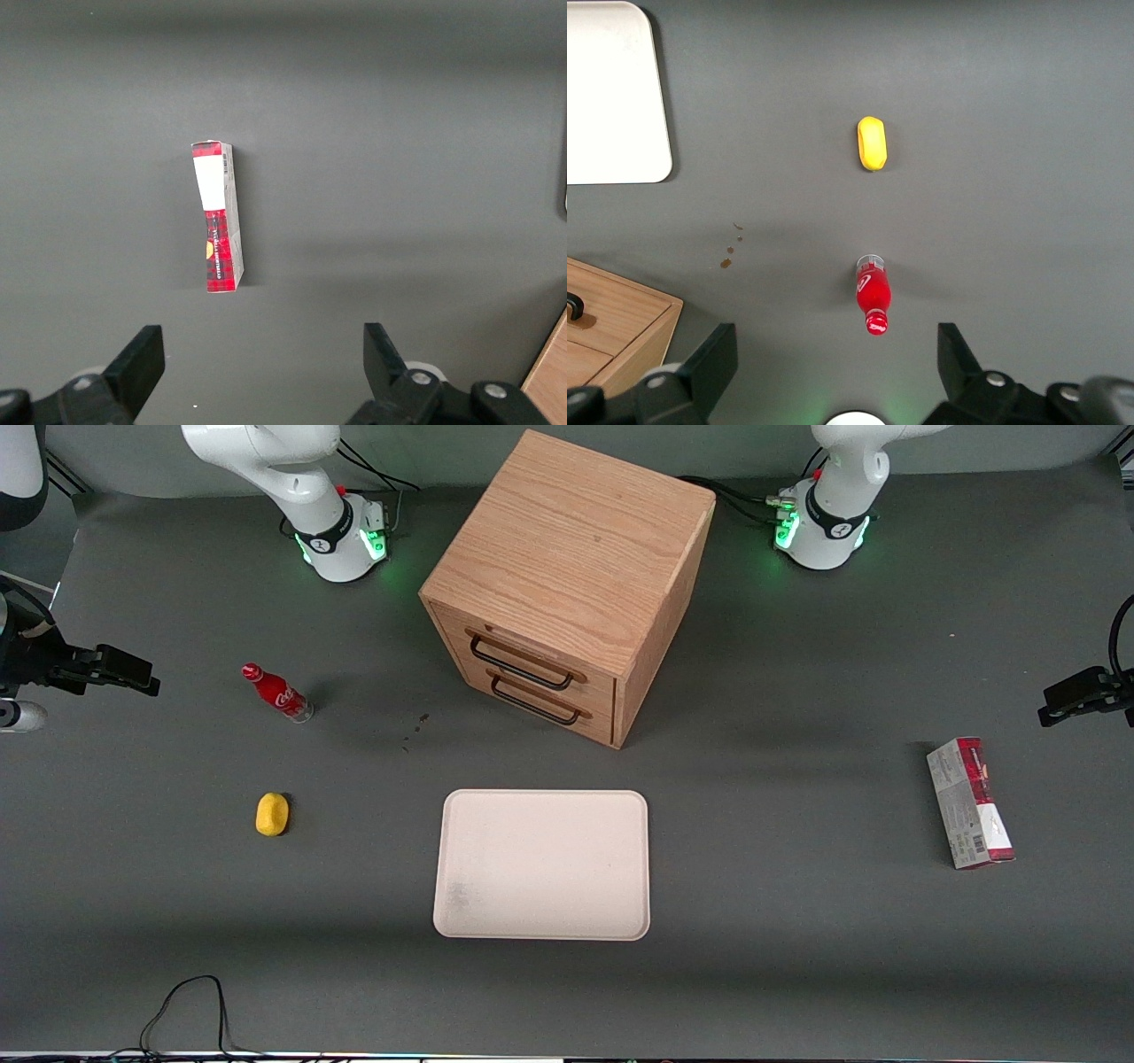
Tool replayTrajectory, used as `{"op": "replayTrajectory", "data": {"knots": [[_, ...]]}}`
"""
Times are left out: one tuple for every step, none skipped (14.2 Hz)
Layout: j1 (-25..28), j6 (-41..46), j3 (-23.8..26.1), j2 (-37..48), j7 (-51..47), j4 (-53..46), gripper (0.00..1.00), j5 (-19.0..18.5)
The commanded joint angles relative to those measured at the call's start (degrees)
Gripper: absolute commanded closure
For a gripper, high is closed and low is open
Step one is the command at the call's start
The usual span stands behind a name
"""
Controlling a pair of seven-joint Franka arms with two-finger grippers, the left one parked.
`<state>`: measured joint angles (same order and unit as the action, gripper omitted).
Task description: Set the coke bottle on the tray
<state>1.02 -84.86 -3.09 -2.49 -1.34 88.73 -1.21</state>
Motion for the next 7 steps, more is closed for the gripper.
{"op": "replayTrajectory", "data": {"knots": [[0.12, 1.28, -0.25, -0.24, 0.37, -1.36, 0.00, -0.29], [0.20, 1.37, -0.25, -0.24, 0.37, -1.36, 0.00, -0.29], [0.21, 1.37, -0.25, -0.32, 0.37, -1.36, 0.00, -0.29], [0.21, 1.37, -0.25, -0.41, 1.15, -1.36, 0.00, -0.29], [0.21, 1.37, -0.25, -0.41, 1.33, -1.28, 0.00, -0.37], [0.21, 1.46, -0.25, -0.24, 1.25, -0.93, 0.00, -0.20], [0.12, 2.15, -0.42, 0.37, 0.99, -0.14, 0.00, -0.02]]}}
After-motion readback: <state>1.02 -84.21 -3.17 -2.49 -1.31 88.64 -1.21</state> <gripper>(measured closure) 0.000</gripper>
